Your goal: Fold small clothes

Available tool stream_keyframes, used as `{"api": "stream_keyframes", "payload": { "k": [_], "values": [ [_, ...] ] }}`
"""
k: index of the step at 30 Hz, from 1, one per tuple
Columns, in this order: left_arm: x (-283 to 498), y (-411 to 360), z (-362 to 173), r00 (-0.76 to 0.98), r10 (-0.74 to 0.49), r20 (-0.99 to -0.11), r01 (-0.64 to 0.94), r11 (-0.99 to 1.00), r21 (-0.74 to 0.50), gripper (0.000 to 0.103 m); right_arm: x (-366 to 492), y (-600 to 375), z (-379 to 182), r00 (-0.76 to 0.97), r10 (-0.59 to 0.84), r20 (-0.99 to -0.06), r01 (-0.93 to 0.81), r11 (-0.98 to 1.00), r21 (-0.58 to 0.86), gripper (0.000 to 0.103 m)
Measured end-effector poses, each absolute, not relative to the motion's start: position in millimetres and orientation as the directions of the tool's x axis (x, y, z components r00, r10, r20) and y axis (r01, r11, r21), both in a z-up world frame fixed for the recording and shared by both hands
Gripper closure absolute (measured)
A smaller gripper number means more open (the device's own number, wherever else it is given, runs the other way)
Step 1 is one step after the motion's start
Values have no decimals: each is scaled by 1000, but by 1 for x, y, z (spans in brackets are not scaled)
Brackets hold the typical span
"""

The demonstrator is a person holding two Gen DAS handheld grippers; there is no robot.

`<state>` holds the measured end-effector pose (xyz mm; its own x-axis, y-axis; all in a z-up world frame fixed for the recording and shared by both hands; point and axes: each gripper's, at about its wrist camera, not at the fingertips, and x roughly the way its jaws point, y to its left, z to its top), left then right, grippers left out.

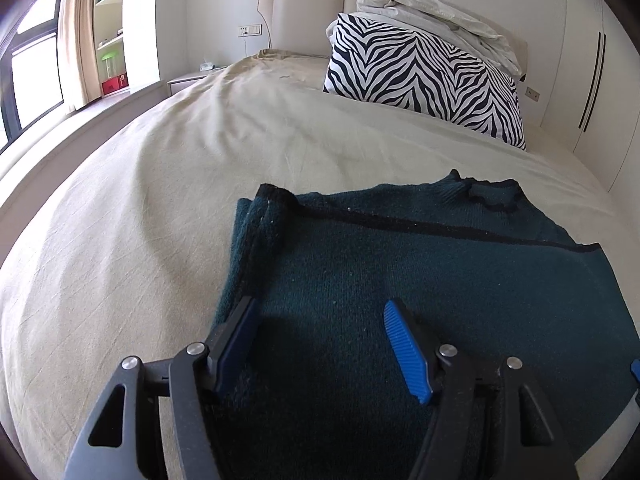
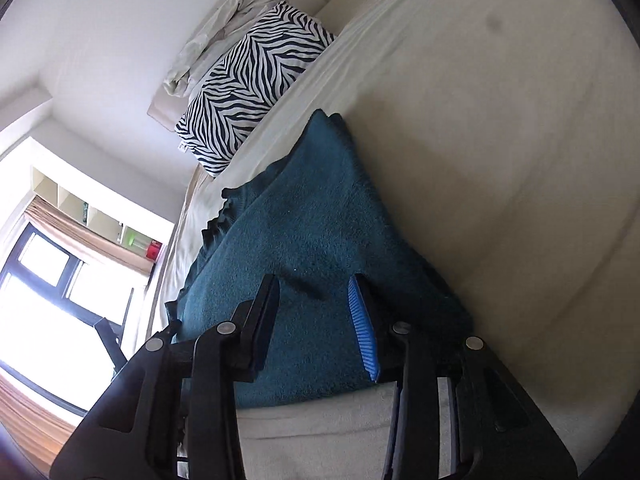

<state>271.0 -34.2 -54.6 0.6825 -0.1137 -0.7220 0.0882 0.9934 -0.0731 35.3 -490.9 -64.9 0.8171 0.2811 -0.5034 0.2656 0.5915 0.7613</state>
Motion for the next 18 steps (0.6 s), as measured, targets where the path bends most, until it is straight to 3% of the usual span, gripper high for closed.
{"api": "stream_keyframes", "payload": {
  "k": [4, 8, 10, 13, 18],
  "values": [
    [221, -65, -45, 651, -250, -717, 204, 967, -152, 37, 34, -466, -53, 805, 413, -425, 147, 554, 819, 61],
    [206, -89, -73, 601, -196, -775, 228, 971, -69, 36, 72, -401, -59, 691, 571, -443, 65, 561, 825, 61],
    [202, -86, -77, 610, -191, -769, 236, 970, -54, 35, 73, -394, -72, 657, 537, -528, 130, 609, 782, 61],
    [196, -83, -74, 605, -160, -780, 237, 971, -15, 35, 54, -417, -88, 706, 536, -463, 158, 518, 841, 65],
    [189, -68, -73, 602, -154, -784, 208, 978, -32, 35, 9, -481, -84, 812, 361, -459, 280, 450, 848, 63]
  ]
}}
